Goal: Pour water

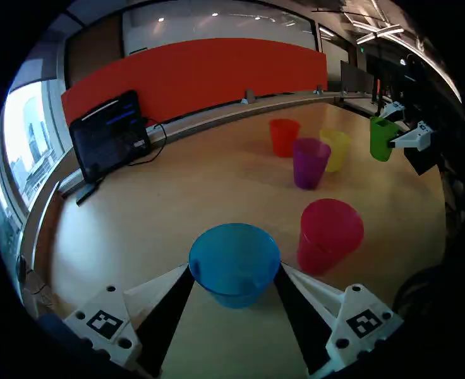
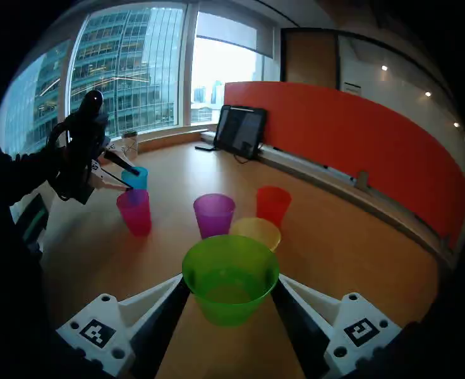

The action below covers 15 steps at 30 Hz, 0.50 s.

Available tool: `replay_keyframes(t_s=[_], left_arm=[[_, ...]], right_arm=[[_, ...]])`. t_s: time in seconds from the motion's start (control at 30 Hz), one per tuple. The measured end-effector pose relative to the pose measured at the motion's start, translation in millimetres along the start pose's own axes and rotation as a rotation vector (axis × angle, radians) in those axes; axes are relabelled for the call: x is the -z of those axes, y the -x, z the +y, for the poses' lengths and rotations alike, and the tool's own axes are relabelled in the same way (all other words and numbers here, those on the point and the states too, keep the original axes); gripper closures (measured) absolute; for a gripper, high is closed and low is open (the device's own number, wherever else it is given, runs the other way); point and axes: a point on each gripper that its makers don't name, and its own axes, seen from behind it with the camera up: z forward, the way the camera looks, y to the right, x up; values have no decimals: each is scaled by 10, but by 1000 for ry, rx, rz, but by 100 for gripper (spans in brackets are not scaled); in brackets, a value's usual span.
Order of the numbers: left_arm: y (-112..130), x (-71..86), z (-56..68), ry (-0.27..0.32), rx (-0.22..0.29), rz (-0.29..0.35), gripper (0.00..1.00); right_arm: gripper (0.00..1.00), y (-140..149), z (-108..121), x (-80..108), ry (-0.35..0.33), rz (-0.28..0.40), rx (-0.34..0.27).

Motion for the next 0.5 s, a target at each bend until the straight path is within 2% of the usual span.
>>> replay_keyframes(t_s=[0.5], left_arm=[[87, -48, -35, 3, 21, -18, 13]], right_arm=[[11, 73, 26, -54, 11, -24, -1]])
